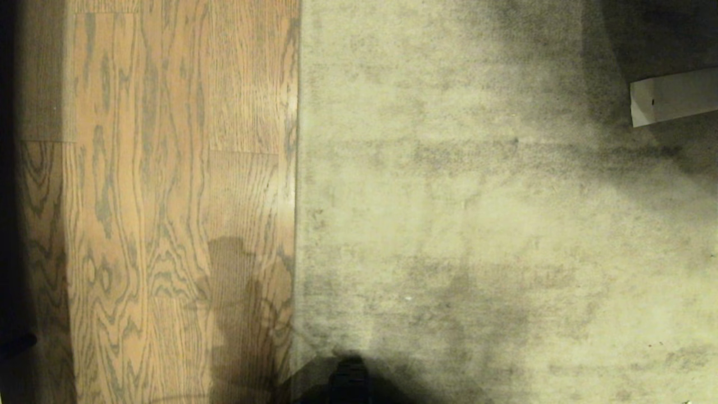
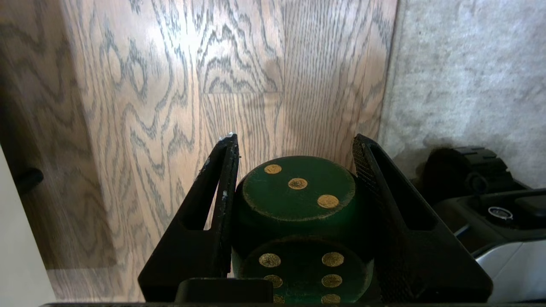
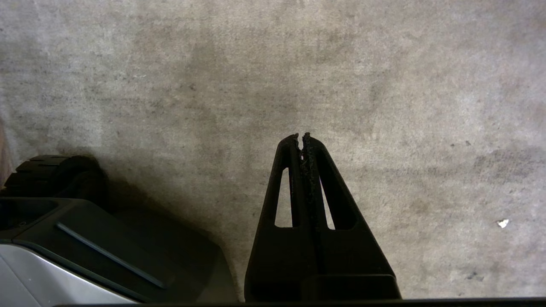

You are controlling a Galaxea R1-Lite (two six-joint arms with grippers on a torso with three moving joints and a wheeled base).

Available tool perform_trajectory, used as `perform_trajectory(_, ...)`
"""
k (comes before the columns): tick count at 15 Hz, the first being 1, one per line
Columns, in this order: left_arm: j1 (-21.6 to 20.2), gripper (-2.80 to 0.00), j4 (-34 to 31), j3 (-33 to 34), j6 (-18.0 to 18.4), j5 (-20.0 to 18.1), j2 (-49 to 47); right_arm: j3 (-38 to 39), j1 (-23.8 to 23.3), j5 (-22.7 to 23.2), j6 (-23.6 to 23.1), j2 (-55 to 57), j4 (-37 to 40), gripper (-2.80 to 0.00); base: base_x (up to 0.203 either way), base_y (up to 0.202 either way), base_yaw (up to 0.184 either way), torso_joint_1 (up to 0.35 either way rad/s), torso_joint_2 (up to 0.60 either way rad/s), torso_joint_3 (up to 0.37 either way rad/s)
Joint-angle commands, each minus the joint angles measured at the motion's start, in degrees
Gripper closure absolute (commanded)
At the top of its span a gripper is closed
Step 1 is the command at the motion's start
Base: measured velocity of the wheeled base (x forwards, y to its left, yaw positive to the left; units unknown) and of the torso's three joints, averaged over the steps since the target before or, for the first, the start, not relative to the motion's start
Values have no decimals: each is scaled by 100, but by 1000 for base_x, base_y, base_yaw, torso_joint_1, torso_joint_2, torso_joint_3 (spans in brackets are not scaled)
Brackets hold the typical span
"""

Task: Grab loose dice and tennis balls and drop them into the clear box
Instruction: Put the toys in the box

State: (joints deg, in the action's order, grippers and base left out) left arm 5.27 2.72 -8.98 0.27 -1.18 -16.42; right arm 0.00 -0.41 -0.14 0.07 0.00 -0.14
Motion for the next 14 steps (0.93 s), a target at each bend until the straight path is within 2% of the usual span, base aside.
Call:
perform_trajectory(1, 0, 0, 21, 108, 16, -4, 7, 0, -2, 5, 1, 0, -3, 0, 0, 0, 0, 0, 0, 0)
perform_trajectory(5, -312, 0, -51, 268, 91, -282, 329, 0, 3, 4, 1, 0, -3, 0, 0, 0, 0, 0, 0, 0)
perform_trajectory(9, -428, 0, -46, 610, 133, -278, 764, 0, -2, -3, 1, 0, -3, 0, 0, 0, 0, 0, 0, 0)
perform_trajectory(12, -468, 0, -470, 605, 325, -265, 1377, 0, -2, 3, 1, 0, -3, 0, 0, 0, 0, 0, 0, 0)
perform_trajectory(14, -481, 0, -600, 747, 617, -142, 1659, 0, 1, 0, 1, 0, -3, 0, 0, 0, 0, 0, 0, 0)
